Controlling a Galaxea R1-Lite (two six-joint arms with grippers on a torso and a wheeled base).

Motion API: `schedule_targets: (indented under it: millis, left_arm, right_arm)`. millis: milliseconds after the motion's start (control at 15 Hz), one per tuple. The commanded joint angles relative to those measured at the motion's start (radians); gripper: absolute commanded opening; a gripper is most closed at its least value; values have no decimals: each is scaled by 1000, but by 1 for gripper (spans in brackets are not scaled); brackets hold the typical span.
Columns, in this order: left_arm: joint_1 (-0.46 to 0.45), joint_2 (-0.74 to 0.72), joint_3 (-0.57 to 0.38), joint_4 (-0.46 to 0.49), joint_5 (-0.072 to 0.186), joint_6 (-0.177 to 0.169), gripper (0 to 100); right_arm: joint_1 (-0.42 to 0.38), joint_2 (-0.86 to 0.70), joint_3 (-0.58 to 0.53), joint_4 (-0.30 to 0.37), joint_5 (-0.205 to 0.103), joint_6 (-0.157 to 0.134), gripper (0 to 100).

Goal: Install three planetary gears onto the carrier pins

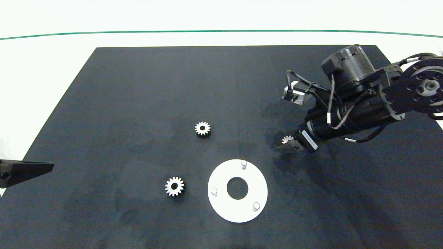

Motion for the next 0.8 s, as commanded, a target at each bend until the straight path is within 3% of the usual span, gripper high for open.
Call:
schedule_targets:
  millis: [67, 333, 667, 800]
  left_arm:
    - [-1, -10, 1, 4, 1, 2, 100]
    - [-2, -14, 1, 4, 1, 2, 100]
    - [-2, -30, 1, 6, 1, 10, 100]
    - [-2, -40, 1, 13, 1, 13, 100]
  right_arm:
    - [9, 46, -41, 7, -4, -2, 100]
    - [15, 46, -30, 45, -50, -4, 100]
    - [15, 46, -13, 48, -59, -5, 94]
    - [14, 54, -15, 41, -71, -19, 90]
